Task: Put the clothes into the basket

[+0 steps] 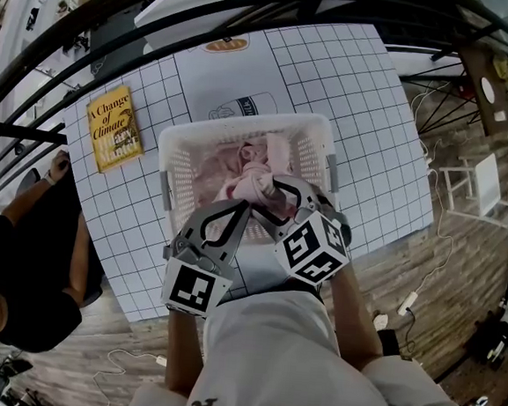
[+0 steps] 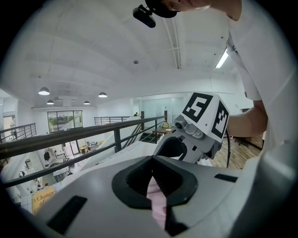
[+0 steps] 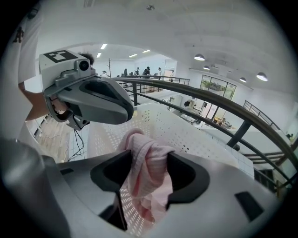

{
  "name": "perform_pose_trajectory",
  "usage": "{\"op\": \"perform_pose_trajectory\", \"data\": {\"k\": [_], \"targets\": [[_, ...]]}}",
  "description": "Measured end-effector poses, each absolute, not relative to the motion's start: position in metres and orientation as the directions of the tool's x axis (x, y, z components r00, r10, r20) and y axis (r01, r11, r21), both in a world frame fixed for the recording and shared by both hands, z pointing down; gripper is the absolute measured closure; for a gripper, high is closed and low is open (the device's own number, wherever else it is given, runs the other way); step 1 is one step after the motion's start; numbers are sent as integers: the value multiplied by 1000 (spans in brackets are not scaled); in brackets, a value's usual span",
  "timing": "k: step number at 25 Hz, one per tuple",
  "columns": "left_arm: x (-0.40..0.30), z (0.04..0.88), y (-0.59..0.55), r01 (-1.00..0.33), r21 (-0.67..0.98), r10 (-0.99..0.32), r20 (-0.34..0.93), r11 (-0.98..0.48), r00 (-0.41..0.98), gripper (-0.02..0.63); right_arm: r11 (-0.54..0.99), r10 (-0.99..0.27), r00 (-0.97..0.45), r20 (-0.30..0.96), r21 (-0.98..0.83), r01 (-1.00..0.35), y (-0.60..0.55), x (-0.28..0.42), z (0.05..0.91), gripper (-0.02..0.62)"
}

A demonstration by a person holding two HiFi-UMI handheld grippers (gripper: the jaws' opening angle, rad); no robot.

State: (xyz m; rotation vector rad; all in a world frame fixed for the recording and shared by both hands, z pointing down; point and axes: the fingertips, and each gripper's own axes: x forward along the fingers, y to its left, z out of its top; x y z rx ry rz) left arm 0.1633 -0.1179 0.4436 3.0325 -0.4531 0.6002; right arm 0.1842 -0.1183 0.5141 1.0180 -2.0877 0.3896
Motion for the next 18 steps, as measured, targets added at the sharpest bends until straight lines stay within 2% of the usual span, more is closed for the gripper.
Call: {"op": "perform_pose_trajectory", "data": {"k": [8,18], "targets": [[162,442,-115,-281,-42,-276,371,-959,886,603,652,-529,-330,782,125,-748,-113,190,512,298],[158,437,-112,-289,-46,-286,362,-956,887,603,629,-562,-319,763,145,-763,-111,192,502,296]]}}
